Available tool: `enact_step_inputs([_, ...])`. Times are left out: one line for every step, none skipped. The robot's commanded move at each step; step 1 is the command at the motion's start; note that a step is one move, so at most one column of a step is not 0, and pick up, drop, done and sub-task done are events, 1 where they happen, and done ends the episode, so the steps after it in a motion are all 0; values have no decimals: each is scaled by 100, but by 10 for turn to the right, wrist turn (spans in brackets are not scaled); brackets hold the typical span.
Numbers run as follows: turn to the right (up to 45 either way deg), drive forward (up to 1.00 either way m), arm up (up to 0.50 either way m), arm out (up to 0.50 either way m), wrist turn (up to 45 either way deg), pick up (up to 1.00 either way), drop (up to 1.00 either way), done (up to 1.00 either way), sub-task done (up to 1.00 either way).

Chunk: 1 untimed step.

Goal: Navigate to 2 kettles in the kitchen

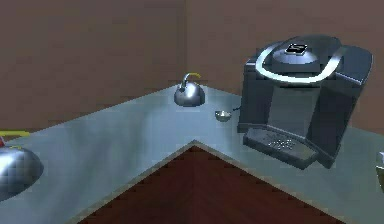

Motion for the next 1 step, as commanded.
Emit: enact_step_inputs([0, 0, 0, 0, 0, 0, 0, 100, 0])
